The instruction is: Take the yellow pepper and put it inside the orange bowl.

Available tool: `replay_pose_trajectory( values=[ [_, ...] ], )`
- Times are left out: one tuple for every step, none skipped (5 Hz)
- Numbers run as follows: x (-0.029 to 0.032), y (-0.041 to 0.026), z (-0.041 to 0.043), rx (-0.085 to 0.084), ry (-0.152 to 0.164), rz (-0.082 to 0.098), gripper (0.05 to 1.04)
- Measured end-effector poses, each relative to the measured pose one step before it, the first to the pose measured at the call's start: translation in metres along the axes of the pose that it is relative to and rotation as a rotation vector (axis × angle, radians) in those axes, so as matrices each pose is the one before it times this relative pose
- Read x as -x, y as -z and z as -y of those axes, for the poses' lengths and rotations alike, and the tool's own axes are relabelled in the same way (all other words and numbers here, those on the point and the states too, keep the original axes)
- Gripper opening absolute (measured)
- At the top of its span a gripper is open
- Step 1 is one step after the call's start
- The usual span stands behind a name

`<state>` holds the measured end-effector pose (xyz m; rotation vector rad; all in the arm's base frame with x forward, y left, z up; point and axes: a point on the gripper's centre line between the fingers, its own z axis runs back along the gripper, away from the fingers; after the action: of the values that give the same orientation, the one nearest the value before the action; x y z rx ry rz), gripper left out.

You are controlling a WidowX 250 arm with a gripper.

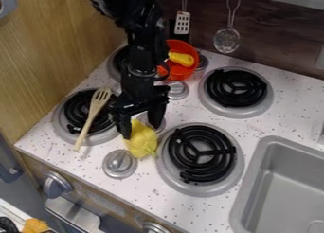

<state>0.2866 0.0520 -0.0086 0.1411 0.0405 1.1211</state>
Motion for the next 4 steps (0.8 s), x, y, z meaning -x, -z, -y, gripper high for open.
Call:
replay_pose_trajectory(
  values=[
    [0.0039,0.01275,-0.00034,0.0261,-0.0104,-0.0243,0.999],
    [0.00011,0.00263,-0.00055,0.0184,-0.004,0.001,0.953],
    [0.00008,0.00028,-0.00199,-0.0096,-0.0119,-0.0018,0.856],
    [-0.00039,-0.00084,-0.00088,-0.0113,0.0078,0.0018,0.855]
  ],
)
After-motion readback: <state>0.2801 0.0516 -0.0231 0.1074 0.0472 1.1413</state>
